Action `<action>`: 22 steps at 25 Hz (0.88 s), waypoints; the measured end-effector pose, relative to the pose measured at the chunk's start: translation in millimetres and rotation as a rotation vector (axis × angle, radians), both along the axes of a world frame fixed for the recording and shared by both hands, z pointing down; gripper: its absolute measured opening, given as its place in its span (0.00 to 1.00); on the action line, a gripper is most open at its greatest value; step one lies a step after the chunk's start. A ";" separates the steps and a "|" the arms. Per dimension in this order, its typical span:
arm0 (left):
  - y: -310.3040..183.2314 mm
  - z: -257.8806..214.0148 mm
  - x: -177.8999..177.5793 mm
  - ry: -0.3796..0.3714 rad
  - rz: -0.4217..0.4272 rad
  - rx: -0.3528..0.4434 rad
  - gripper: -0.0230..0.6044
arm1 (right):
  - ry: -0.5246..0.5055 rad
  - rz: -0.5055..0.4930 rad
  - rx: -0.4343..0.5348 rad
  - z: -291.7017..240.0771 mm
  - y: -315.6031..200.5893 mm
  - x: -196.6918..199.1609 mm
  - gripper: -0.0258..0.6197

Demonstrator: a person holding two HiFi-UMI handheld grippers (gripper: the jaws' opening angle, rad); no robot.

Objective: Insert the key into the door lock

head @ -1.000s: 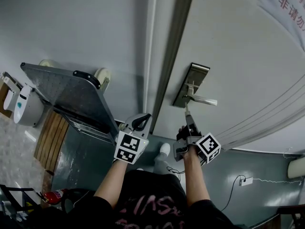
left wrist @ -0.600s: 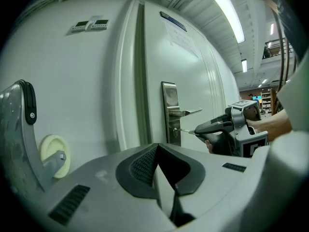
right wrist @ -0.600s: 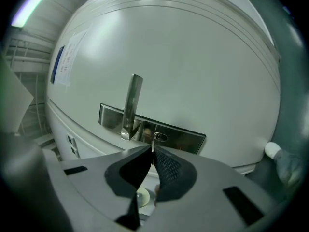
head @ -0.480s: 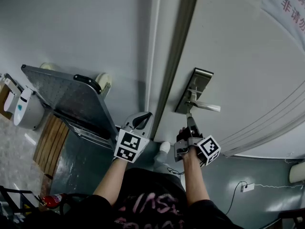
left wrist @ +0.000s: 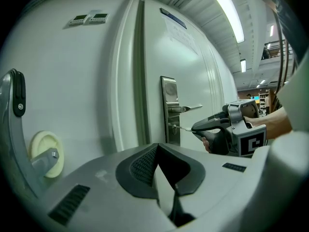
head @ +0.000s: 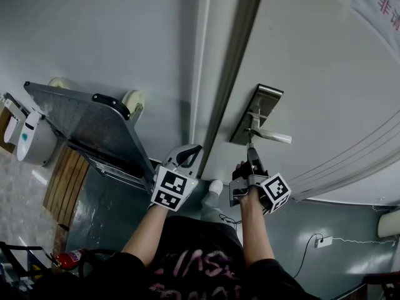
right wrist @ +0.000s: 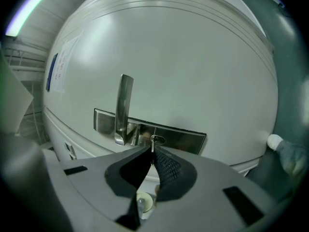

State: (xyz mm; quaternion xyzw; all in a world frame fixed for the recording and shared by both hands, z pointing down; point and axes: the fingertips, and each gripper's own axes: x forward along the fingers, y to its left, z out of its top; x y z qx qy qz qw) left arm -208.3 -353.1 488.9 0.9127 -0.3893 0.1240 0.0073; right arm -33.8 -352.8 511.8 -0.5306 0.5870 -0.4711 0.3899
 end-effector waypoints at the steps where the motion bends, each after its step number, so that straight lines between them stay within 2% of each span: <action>1: 0.0 0.8 -0.5 -0.001 0.000 -0.001 0.05 | 0.003 0.001 0.003 0.2 -0.2 -0.1 0.16; 11: -2.4 3.3 -3.2 -0.005 0.002 -0.006 0.06 | -0.065 0.023 0.005 3.6 -4.1 1.2 0.16; 16: -2.7 3.4 -3.6 -0.003 0.002 -0.006 0.06 | -0.066 0.020 0.007 4.0 -6.2 -2.0 0.16; 22: -2.4 4.3 -3.7 -0.006 0.002 -0.008 0.06 | -0.141 0.053 0.003 3.9 -6.2 -4.5 0.16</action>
